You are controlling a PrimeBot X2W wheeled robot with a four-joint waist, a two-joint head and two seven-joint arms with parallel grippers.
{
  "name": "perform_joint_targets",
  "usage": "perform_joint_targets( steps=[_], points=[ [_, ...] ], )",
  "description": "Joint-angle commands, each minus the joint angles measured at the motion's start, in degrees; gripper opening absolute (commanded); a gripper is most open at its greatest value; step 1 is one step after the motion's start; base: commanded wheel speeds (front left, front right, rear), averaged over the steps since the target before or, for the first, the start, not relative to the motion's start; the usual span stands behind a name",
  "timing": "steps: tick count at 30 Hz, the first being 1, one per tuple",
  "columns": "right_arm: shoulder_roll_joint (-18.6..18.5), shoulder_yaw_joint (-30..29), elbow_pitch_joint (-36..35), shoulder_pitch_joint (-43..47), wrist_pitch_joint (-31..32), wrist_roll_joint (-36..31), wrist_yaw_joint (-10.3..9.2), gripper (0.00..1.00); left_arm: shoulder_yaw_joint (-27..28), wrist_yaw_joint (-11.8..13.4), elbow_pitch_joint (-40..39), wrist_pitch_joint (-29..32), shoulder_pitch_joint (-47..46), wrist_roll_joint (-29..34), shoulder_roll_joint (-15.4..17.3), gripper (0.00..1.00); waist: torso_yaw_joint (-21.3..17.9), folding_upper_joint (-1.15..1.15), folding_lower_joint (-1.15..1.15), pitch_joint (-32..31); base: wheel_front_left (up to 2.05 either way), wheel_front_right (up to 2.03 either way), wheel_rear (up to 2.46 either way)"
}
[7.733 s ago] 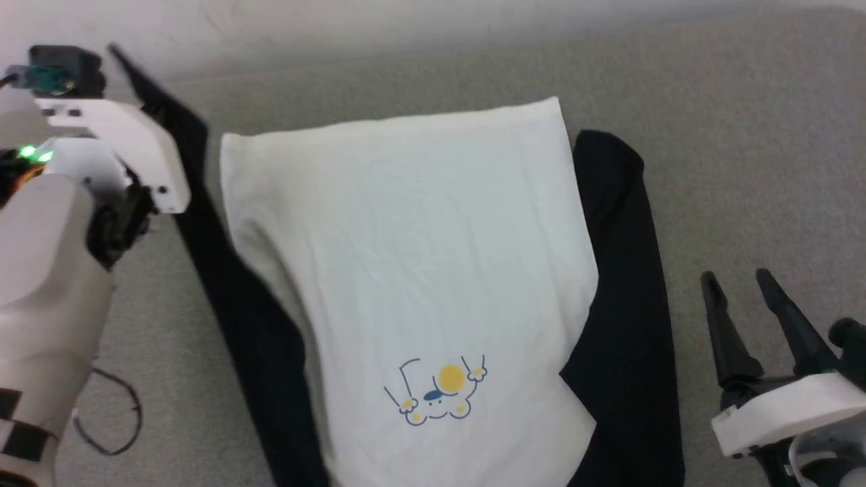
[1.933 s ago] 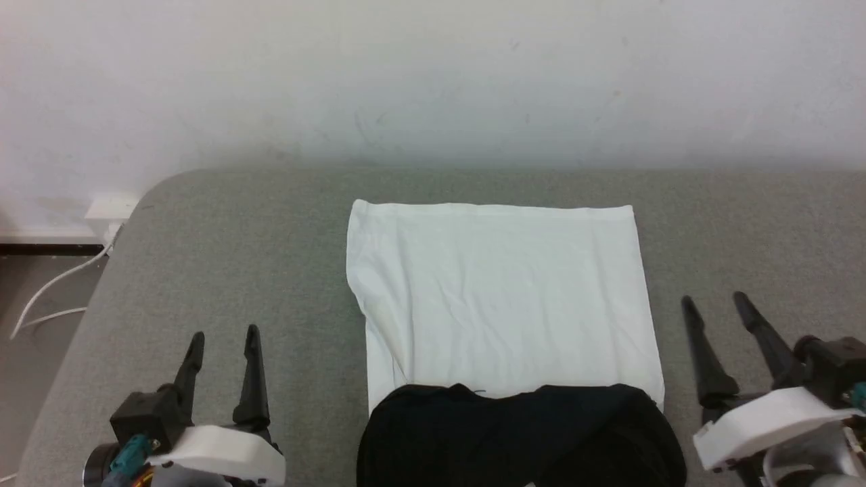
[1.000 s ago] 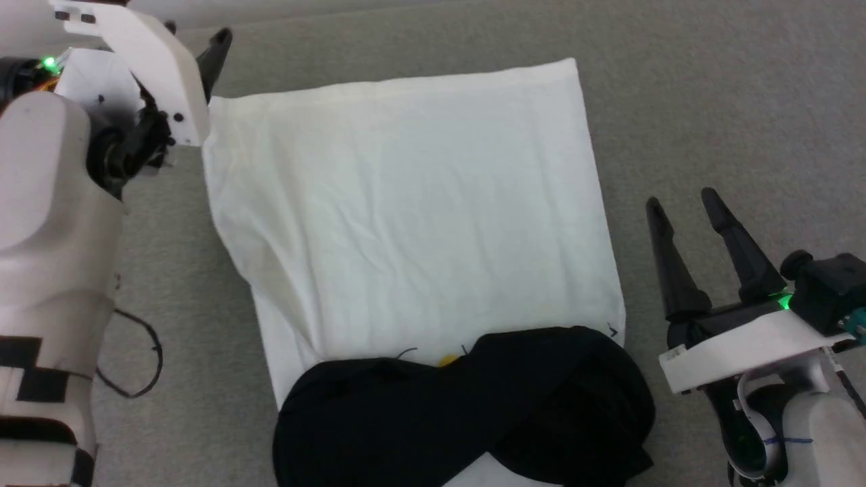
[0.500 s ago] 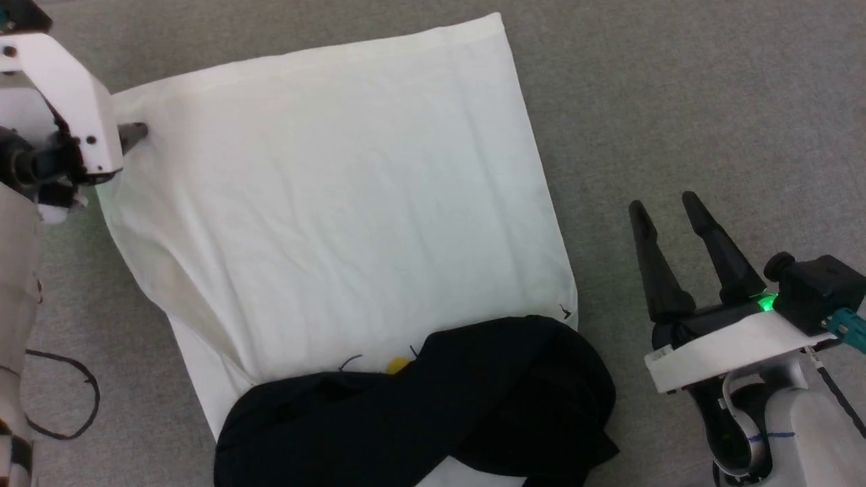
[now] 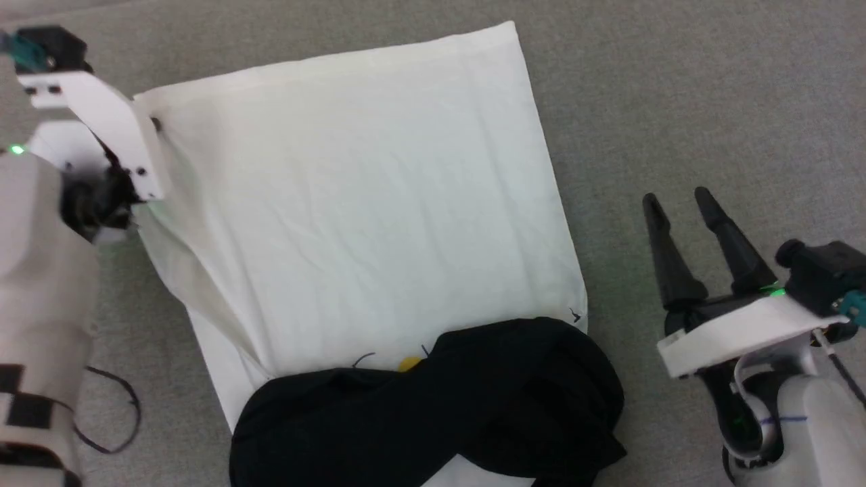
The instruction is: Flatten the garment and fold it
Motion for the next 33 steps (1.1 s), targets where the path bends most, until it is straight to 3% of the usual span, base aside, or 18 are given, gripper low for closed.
perform_joint_targets(
  steps=[1, 5, 7, 11, 12, 13, 19, 27, 33],
  points=[
    [0.14, -0.94, 0.94, -1.96, 0.68, 0.62, -0.05, 1.00, -0.43, 0.16, 0.33, -2.76, 3.33, -0.19, -2.56, 0.00, 2.21, 0.00, -0.01, -2.47, 0.00, 0.00, 0.00],
    [0.12, -3.07, 4.57, -5.44, 2.88, 1.60, -0.05, 1.00, -0.11, 0.59, -0.98, -9.70, 4.02, 0.32, -4.12, 0.00, 4.35, 0.00, -0.01, -4.18, 0.00, 0.00, 0.00],
    [-0.41, -4.73, 9.69, -10.83, 5.63, 3.01, -0.05, 1.00, -0.13, 0.95, -1.99, -14.33, 4.38, 0.65, -5.77, 0.00, 6.61, 0.00, -0.01, -5.41, 0.00, 0.00, 0.00],
    [-2.18, -6.15, 19.15, -20.07, 10.19, 4.59, -0.05, 1.00, -0.50, 1.16, -3.35, -17.72, 3.80, 0.86, -7.81, 0.00, 9.34, 0.00, -0.01, -5.04, 0.00, 0.00, 0.00],
    [-2.18, -6.15, 19.15, -20.07, 10.19, 4.59, -0.05, 1.00, -0.50, 1.16, -3.35, -17.72, 3.80, 0.86, -7.81, 0.00, 9.34, 0.00, -0.01, -5.04, 0.00, 0.00, 0.00],
    [-3.12, -6.73, 24.44, -25.10, 12.15, 5.08, -0.05, 1.00, -1.04, 1.13, -3.90, -18.49, 3.07, 1.18, -8.68, 0.00, 10.68, 0.00, -0.01, -4.19, 0.00, 0.00, 0.00],
    [-5.39, -7.30, 40.28, -38.91, 18.00, 2.11, -0.05, 1.00, -2.34, 0.77, -5.27, -19.51, -0.46, 1.70, -10.93, 0.00, 14.14, 0.00, -0.01, -0.01, 0.00, 0.00, 0.00],
    [-6.37, -5.56, 54.01, -50.02, 26.48, -0.69, -0.05, 1.00, -3.72, -0.01, -5.68, -20.53, -3.66, 2.10, -12.59, 0.00, 16.63, 0.00, -0.01, 4.09, 0.00, 0.00, 0.00],
    [-6.31, -2.58, 60.32, -54.18, 29.28, -1.26, -0.05, 1.00, -4.46, -0.75, -4.95, -21.44, -4.80, 1.85, -13.21, 0.00, 17.38, 0.00, -0.01, 5.58, 0.00, 0.00, 0.00]
  ],
)
